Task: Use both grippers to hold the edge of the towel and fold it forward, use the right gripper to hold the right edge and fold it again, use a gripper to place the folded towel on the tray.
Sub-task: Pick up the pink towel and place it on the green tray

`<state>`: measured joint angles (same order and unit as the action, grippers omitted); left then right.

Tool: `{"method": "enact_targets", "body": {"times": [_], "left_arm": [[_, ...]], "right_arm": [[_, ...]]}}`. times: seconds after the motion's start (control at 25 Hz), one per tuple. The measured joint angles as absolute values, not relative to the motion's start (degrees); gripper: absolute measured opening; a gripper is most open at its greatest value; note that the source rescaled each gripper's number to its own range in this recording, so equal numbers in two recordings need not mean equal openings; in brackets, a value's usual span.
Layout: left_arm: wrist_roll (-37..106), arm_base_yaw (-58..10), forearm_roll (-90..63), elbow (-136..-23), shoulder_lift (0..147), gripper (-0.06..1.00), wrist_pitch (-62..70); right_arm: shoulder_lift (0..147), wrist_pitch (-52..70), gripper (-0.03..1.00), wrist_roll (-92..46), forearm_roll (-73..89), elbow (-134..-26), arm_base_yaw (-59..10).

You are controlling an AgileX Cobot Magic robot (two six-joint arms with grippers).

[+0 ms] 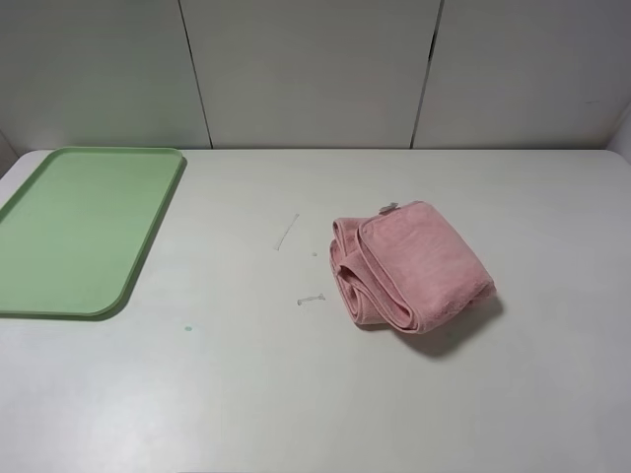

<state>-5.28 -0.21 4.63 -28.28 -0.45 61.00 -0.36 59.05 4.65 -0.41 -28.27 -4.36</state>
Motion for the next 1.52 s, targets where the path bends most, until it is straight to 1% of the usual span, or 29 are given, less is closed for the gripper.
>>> {"method": "enact_targets", "body": {"times": [0.68,0.84,1.08,1.28,1.52], "left_arm": [[-4.94,-0.56,4.58,-28.28,-0.45,1.00,61.07],[-4.89,-0.56,4.58,-30.38,0.84,1.00,61.41],[-4.89,-0.56,4.54,-36.95,10.75,1.00,61.41],[-2.92,-0.76,2.45,-40.70,22.99,1.00,61.03],[-3.22,-5.55,0.34,-42.09,35.63,1.00,57.27]], "right_arm": [[-0.36,59.05,1.00,4.65,-0.41,-28.27,-4.36],[-0.36,59.05,1.00,4.65,-0.41,-28.27,-4.36],[-0.36,59.05,1.00,4.65,-0.41,-28.27,-4.36],[-0.36,59.05,1.00,4.65,-0.41,-28.27,-4.36],[-0.36,59.05,1.00,4.65,-0.41,-28.27,-4.36]]}}
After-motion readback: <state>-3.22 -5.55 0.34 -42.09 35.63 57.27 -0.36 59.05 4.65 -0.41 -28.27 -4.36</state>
